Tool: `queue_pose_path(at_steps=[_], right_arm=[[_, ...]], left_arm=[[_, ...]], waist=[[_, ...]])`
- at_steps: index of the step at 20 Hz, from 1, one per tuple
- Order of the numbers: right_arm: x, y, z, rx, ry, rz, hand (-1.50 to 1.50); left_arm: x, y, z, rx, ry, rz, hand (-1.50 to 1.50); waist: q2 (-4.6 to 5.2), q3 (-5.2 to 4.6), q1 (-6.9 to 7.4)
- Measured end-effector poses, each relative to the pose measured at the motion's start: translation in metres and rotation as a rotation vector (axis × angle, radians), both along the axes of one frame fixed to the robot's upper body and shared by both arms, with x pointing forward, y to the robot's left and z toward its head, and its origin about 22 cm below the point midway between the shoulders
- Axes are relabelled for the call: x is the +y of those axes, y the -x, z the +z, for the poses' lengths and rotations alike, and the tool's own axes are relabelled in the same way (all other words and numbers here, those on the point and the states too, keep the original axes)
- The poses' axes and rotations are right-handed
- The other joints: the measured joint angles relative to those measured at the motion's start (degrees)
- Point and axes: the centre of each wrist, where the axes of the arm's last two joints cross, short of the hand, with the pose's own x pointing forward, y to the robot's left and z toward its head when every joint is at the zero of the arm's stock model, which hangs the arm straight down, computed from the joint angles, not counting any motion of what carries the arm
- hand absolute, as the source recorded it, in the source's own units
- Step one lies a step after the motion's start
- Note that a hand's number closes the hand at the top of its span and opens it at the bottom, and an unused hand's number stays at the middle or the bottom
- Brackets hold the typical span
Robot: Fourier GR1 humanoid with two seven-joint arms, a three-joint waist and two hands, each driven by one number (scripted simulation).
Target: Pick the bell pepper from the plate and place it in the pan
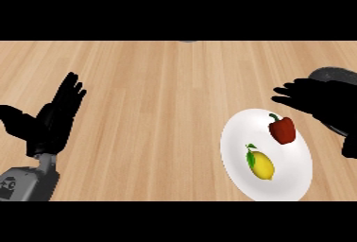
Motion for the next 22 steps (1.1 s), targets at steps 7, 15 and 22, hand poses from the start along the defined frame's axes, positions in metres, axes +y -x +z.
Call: queue_pose_path(at_steps=[7,15,22], right_arm=[[0.026,0.018,-0.008,0.013,0.154,0.019,-1.5],[0.04,0.038,-0.022,-0.113,0.26,0.025,-1.5],[0.062,0.039,-0.045,-0.12,0.254,0.033,-1.5]], left_arm=[[0.003,0.007,-0.005,-0.003,-0.004,0.018,0.0],[0.007,0.004,-0.006,0.0,0.003,0.011,0.0],[0.005,0.0,-0.006,-0.005,0.007,0.019,0.0]], waist=[[-0.18,0.06,-0.77],[-0.19,0.07,-1.1],[-0.14,0.08,-0.94]])
